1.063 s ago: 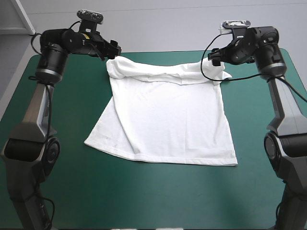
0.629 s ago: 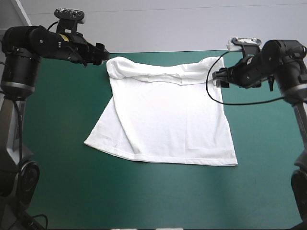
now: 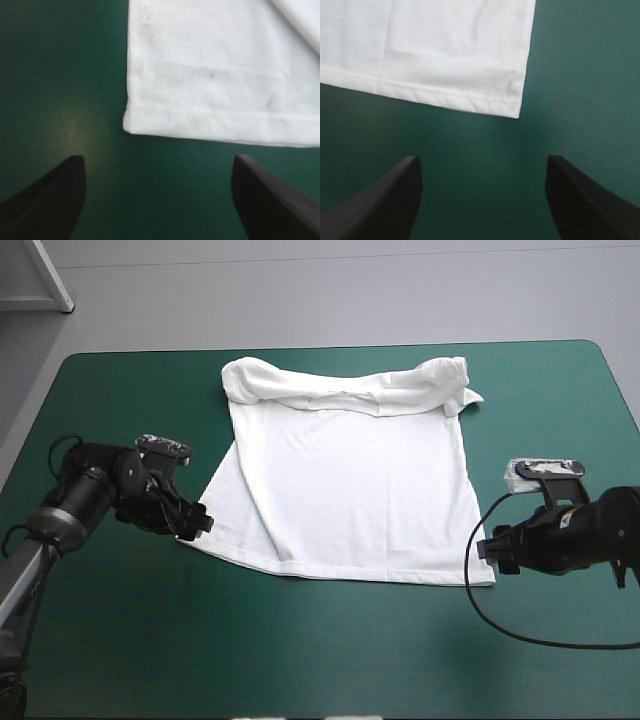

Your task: Fold the cloth

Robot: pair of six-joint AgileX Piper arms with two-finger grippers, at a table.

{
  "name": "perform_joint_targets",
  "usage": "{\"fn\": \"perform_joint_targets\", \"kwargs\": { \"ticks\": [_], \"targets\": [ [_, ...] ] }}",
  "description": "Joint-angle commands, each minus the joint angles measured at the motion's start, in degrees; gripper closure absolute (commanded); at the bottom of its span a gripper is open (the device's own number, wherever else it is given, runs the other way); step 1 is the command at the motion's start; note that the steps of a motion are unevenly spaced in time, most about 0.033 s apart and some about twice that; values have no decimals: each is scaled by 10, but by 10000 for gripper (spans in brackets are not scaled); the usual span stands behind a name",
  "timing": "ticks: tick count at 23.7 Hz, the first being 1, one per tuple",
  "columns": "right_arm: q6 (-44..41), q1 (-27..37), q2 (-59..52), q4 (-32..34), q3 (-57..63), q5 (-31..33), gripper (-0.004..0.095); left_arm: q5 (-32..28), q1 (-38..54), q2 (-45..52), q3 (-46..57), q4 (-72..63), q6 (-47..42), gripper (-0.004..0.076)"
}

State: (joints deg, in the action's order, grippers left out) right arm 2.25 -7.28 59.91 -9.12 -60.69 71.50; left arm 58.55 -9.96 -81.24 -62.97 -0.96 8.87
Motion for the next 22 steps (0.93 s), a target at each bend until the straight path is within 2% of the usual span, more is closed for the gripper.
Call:
{"fn": "perform_joint_targets", "kwargs": {
  "ticks": [1,6,9,12,18,19,22],
  "targets": [
    [6,-1,-34,-5,6,1,261,-101,-2,12,37,0,-17,144],
    [6,-1,-39,-13,12,2,266,-134,-2,-70,41,4,-19,144],
    [6,-1,-38,-13,12,1,314,-130,-2,-116,41,-17,-15,163],
    [6,-1,-38,-13,19,-20,331,-130,-2,-124,41,-40,-10,316],
    [6,-1,-34,-13,61,-82,332,-119,-2,-124,41,-51,-10,696],
    [6,-1,-30,-13,72,-91,332,-118,-2,-124,41,-51,-10,732],
    [6,-1,-7,-13,102,-120,332,-109,-2,-124,41,-51,-10,734]
  ]
}}
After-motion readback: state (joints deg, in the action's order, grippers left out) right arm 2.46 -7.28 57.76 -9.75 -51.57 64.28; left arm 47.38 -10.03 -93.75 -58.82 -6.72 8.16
